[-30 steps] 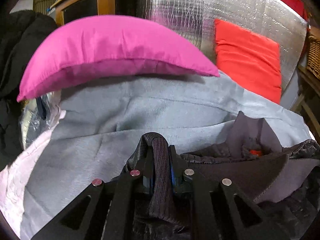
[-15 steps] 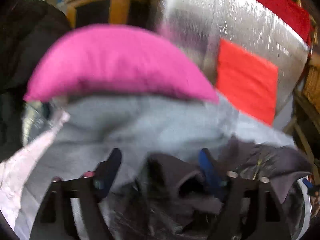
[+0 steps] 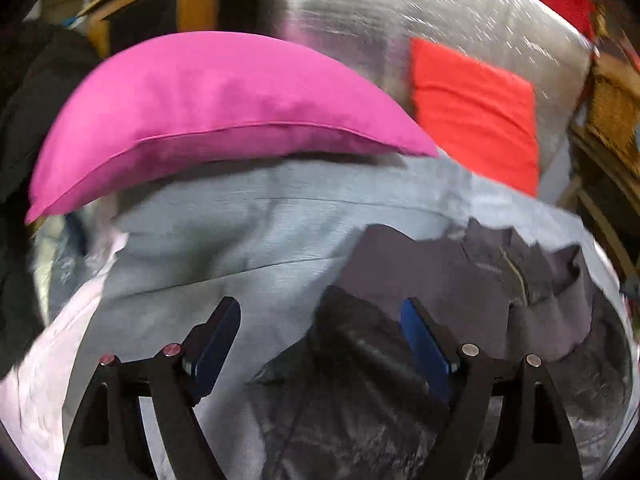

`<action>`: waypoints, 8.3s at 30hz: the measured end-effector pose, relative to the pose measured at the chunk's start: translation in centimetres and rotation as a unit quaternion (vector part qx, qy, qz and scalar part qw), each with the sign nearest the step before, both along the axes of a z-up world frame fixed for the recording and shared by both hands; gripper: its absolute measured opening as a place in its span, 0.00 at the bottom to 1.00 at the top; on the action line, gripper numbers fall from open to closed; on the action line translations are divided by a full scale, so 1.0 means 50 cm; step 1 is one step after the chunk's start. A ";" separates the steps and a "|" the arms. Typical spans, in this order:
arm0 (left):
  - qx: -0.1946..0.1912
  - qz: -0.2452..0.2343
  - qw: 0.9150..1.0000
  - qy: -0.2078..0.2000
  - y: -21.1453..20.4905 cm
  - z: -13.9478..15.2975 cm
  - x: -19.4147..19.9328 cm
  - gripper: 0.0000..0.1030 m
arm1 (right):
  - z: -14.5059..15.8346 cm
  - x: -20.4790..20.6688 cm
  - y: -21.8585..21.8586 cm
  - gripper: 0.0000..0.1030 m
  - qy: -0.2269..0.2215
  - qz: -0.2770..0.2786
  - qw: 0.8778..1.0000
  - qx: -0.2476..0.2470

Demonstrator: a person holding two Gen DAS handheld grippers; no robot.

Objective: Fold large clothes

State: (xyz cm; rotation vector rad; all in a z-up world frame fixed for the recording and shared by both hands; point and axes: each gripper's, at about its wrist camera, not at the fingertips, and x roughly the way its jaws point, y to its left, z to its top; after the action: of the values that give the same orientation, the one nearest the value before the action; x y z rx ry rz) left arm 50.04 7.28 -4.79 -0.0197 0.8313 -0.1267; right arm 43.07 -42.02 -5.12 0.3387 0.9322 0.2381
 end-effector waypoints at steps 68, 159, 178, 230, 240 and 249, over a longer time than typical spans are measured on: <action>0.066 0.009 0.994 0.087 -0.108 -0.156 0.129 0.25 | -0.160 0.078 -0.028 0.16 0.060 -0.065 0.991 -0.104; 0.035 0.056 0.996 -0.057 -0.182 0.018 -0.386 0.87 | -0.023 -0.449 0.087 1.00 -0.038 -0.097 0.993 -0.057; 0.077 -0.018 0.995 -0.065 -0.390 -0.004 -0.388 0.87 | -0.119 -0.396 -0.085 0.26 0.048 -0.141 0.976 0.159; -0.098 0.148 0.984 -0.003 0.073 -0.022 -0.356 0.91 | 0.041 -0.374 0.227 0.71 -0.046 0.039 0.994 -0.087; -0.207 0.104 0.971 0.051 0.113 -0.041 -0.359 0.24 | -0.056 -0.330 0.257 0.71 0.006 0.039 0.991 -0.127; -0.195 0.141 0.968 0.076 0.138 -0.070 -0.341 0.61 | -0.058 -0.316 0.249 0.77 0.007 0.053 0.991 -0.124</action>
State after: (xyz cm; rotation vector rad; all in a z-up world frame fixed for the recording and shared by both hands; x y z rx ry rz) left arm 32.99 14.20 -8.29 -0.5222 0.9371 -0.0178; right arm 27.25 -29.56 -8.03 0.0612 0.9832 0.2141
